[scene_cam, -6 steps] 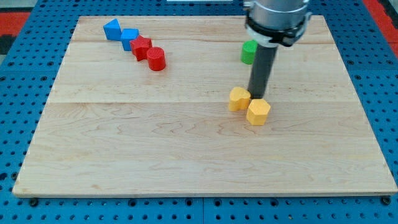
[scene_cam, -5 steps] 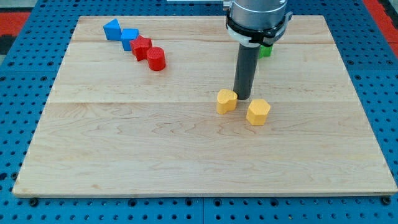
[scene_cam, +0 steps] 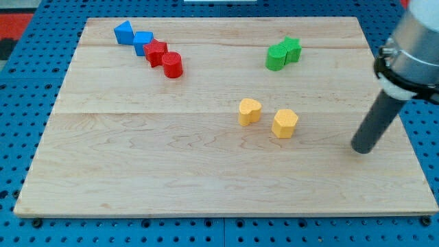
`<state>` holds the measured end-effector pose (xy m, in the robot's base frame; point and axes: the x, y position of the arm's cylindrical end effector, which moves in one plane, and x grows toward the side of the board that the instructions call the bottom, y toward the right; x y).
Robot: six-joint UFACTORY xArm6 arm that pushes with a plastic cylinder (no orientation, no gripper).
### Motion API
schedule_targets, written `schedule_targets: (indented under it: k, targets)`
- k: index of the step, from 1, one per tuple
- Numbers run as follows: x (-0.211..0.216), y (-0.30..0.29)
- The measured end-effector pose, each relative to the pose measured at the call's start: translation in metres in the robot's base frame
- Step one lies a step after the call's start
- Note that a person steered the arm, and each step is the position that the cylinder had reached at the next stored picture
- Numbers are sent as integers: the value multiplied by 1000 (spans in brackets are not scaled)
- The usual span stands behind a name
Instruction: Move the yellow hexagon towards center
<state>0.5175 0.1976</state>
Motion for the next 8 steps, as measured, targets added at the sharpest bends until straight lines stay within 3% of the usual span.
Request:
schedule_targets:
  k: [1, 5, 8]
  targets:
    - [-5, -49]
    - [-31, -81]
    - [-39, -154]
